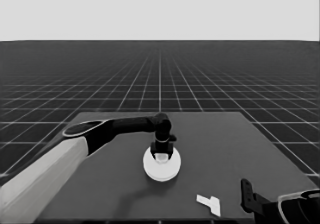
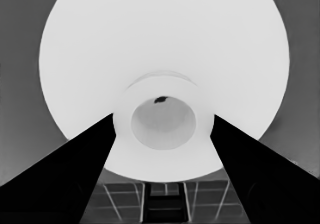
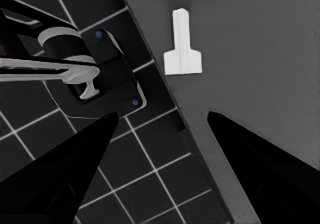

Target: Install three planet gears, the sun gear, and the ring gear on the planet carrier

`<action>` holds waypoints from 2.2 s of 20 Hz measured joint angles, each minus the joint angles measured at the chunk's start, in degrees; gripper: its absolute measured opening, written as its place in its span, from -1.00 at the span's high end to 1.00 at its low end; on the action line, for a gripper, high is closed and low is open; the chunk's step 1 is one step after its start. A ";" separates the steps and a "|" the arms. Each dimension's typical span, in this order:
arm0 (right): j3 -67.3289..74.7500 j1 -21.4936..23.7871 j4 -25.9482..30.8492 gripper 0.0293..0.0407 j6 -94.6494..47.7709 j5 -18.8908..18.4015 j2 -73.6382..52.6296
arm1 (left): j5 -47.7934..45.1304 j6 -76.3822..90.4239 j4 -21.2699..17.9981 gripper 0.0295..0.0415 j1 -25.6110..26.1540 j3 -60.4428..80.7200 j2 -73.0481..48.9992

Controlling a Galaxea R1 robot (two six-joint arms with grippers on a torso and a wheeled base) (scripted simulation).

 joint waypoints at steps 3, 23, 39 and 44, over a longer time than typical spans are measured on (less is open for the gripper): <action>0.00 0.00 0.00 -0.61 0.00 0.00 0.00 | -0.01 1.49 0.00 0.11 0.00 0.01 0.01; 0.00 0.00 0.00 -0.61 0.00 0.00 0.00 | 0.01 11.49 -0.02 0.11 0.11 0.00 -0.03; 0.00 0.00 0.00 -0.61 0.00 0.00 0.00 | 0.09 19.50 0.02 0.12 0.55 -0.09 -0.14; 0.00 0.00 0.00 -0.61 0.00 0.00 0.00 | 0.09 22.00 0.02 0.12 0.56 -0.08 -0.13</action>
